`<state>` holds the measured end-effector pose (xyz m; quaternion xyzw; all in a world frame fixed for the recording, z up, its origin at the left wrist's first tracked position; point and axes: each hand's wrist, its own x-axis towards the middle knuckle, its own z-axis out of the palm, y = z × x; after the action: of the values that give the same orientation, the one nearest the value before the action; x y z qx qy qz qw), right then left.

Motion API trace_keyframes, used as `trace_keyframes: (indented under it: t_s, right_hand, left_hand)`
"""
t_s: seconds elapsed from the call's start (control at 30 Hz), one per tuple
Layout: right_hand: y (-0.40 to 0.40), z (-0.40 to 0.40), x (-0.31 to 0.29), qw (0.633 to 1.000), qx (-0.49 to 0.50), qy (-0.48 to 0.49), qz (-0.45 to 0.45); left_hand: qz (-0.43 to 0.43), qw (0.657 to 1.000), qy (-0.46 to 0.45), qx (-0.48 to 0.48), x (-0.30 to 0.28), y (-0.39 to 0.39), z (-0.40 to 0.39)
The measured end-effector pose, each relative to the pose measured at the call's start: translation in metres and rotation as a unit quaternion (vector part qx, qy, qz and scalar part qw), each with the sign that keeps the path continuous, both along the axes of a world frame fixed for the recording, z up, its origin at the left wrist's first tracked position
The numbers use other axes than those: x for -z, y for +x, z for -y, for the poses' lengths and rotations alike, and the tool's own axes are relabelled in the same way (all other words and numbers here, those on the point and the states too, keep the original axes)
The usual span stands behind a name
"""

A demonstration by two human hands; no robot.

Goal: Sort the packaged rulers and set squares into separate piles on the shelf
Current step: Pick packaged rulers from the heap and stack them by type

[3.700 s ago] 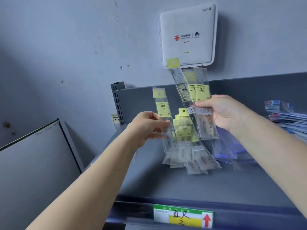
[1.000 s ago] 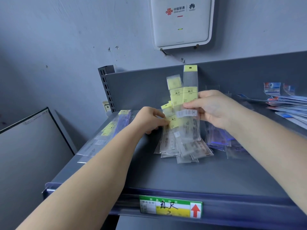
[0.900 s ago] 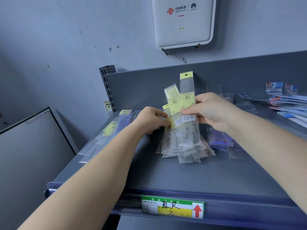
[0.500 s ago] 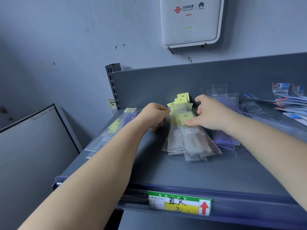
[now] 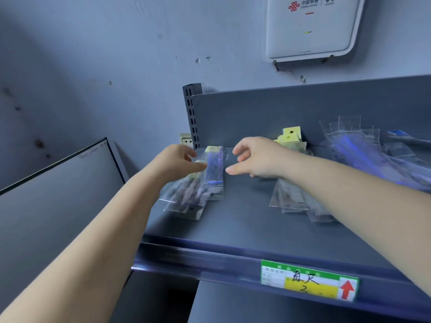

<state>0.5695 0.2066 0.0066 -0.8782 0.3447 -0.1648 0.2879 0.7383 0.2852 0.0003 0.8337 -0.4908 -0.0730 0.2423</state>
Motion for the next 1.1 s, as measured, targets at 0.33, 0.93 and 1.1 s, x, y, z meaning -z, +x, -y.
trace_keyframes:
  t_s: [0.33, 0.93, 1.1]
  right_hand:
    - [0.062, -0.014, 0.005, 0.993, 0.072, 0.036, -0.089]
    - [0.076, 0.006, 0.022, 0.946, 0.162, 0.238, 0.15]
    - [0.071, 0.002, 0.019, 0.913, 0.151, 0.306, 0.225]
  left_hand:
    - [0.0, 0.999, 0.048, 0.012, 0.024, 0.034, -0.004]
    - [-0.278, 0.954, -0.107, -0.017, 0.027, 0.065, -0.01]
    - [-0.37, 0.909, -0.19, -0.024, 0.023, 0.061, -0.007]
